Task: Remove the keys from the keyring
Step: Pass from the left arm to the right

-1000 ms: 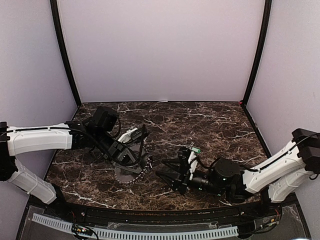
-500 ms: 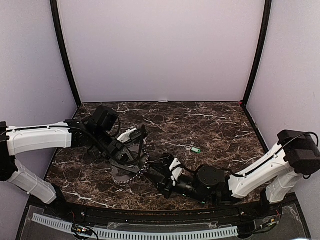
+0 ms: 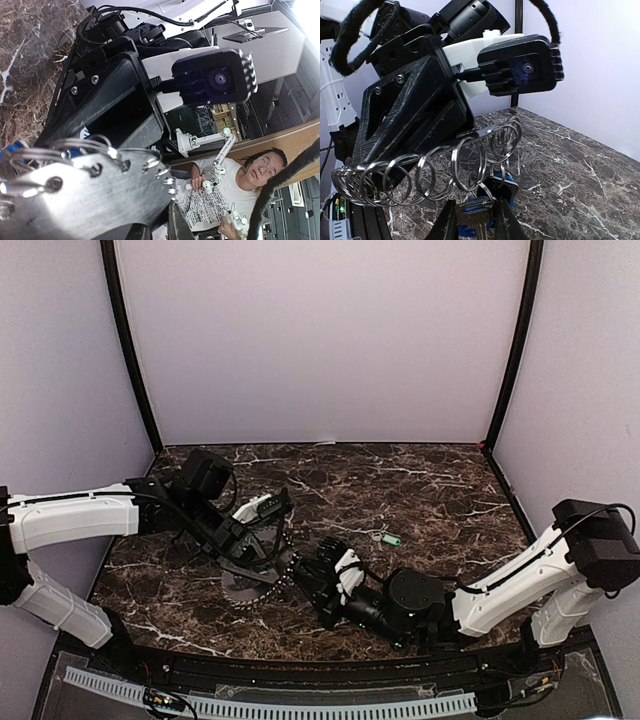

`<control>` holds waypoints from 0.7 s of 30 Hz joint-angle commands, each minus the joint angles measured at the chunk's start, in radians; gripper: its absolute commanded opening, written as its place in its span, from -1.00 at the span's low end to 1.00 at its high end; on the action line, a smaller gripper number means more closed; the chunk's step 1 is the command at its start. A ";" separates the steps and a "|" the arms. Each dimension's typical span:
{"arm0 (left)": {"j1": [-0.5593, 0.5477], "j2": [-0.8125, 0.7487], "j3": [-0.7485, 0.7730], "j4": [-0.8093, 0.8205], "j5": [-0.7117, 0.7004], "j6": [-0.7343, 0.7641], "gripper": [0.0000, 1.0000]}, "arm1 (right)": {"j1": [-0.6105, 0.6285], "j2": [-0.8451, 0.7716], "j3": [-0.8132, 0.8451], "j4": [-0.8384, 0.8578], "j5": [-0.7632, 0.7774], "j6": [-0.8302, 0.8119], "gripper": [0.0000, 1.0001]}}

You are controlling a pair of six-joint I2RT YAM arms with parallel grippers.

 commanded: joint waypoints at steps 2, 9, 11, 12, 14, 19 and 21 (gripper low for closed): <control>0.019 -0.059 -0.001 0.000 0.000 0.033 -1.00 | 0.006 -0.052 -0.055 0.005 0.093 0.034 -1.00; 0.027 -0.053 0.018 -0.066 -0.049 0.091 -1.00 | 0.006 -0.093 -0.081 -0.001 0.107 0.041 -1.00; 0.028 -0.050 0.026 -0.090 -0.063 0.114 -1.00 | 0.007 -0.093 -0.082 -0.008 0.102 0.044 -1.00; 0.028 -0.048 0.031 -0.101 -0.067 0.124 -1.00 | 0.006 -0.093 -0.083 -0.013 0.099 0.050 -1.00; 0.028 -0.045 0.034 -0.117 -0.074 0.140 -1.00 | 0.006 -0.093 -0.088 -0.016 0.101 0.066 -1.00; 0.028 -0.029 0.053 -0.183 -0.109 0.202 -1.00 | 0.005 -0.090 -0.092 -0.024 0.097 0.092 -0.97; 0.027 -0.021 0.067 -0.211 -0.112 0.222 -1.00 | 0.004 -0.085 -0.088 -0.027 0.095 0.095 -0.88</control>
